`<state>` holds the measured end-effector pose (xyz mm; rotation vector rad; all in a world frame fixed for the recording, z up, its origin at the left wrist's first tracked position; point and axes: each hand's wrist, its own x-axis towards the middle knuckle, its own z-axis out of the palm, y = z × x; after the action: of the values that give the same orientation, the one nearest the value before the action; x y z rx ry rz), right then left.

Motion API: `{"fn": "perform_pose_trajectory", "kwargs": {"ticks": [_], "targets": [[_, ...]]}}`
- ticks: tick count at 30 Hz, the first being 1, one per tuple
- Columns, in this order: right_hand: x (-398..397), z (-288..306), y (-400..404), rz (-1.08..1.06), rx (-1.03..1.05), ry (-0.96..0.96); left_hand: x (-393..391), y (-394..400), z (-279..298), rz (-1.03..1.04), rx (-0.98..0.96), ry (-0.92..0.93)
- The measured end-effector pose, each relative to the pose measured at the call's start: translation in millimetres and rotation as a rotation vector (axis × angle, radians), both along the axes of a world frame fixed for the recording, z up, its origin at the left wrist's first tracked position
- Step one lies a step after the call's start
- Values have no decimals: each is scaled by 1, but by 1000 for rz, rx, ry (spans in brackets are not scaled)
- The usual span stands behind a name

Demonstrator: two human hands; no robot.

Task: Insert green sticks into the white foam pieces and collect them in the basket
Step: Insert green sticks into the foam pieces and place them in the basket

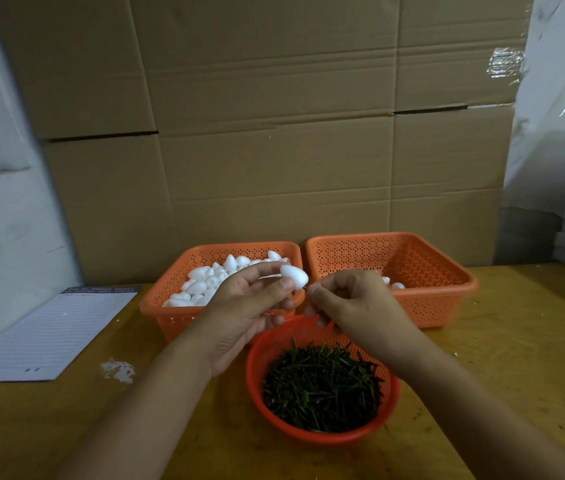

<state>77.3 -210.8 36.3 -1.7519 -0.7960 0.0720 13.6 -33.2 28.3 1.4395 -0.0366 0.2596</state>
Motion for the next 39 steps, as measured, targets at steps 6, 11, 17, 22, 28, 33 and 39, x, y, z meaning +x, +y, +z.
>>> {"fn": "perform_pose_trajectory", "kwargs": {"ticks": [6, 11, 17, 22, 28, 33, 39], "targets": [[1, -1, 1, 7, 12, -1, 0, 0, 1, 46, -16, 2], [2, -3, 2, -25, -5, -74, 0, 1, 0, 24, -22, 16], [2, -4, 1, 1, 2, -80, -2, 3, 1, -11, -21, 7], [0, -2, 0, 72, 40, 33, -2, 2, 3, -12, -8, 13], [2, -4, 2, -44, 28, -53, -2, -1, 5, 6, -59, 14], [1, -7, 4, -125, 9, -140, -3, -4, 5, 18, -74, 13], [-2, -5, 4, -88, 9, -142, -4, -4, 6, 37, -18, 3]]}}
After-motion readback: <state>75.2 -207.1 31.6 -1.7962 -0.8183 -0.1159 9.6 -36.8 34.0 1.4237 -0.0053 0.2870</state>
